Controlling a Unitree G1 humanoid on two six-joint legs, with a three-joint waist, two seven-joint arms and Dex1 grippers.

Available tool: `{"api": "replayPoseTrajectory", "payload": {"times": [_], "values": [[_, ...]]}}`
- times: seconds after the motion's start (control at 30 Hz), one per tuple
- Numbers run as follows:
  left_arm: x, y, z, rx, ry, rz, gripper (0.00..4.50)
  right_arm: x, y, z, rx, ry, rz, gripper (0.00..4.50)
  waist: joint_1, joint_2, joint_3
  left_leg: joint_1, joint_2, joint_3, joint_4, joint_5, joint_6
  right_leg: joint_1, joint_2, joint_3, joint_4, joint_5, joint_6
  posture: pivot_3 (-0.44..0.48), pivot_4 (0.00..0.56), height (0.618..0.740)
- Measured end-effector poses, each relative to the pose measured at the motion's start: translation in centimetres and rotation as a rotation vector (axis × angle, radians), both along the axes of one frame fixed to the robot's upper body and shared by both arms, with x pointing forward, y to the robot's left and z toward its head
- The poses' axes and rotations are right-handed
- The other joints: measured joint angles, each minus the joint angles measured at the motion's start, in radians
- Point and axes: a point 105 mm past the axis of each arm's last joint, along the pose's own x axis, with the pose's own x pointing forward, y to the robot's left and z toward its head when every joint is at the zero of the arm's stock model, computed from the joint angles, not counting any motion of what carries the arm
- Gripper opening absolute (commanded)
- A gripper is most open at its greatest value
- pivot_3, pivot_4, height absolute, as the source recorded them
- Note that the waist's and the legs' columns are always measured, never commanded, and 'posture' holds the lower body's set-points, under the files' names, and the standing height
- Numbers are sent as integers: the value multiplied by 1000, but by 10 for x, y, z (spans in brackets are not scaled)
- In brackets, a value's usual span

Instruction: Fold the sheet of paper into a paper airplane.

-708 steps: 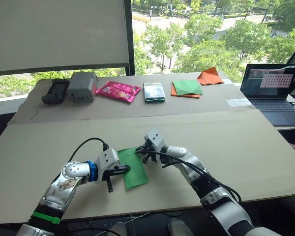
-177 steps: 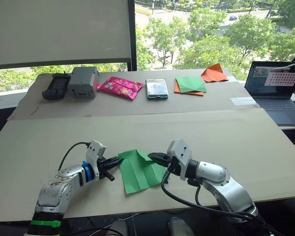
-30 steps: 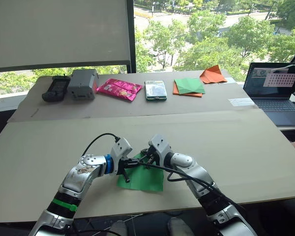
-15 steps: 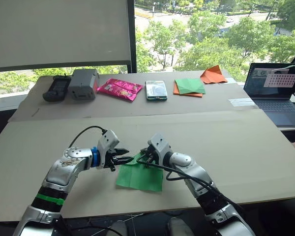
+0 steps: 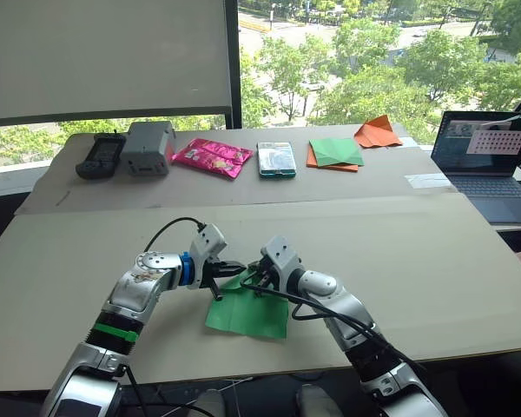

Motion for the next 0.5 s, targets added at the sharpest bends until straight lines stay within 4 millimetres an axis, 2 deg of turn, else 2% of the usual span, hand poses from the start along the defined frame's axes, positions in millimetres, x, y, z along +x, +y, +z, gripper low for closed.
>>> {"api": "replayPoseTrajectory", "payload": {"times": [0.5], "values": [[6, -6, -2, 45, -62, -26, 22, -1, -2, 0, -9, 3, -22, 0, 3, 0, 0, 0, 0, 0, 0, 0, 0, 0, 0, 0, 0, 0, 0, 0, 150, 732]]}}
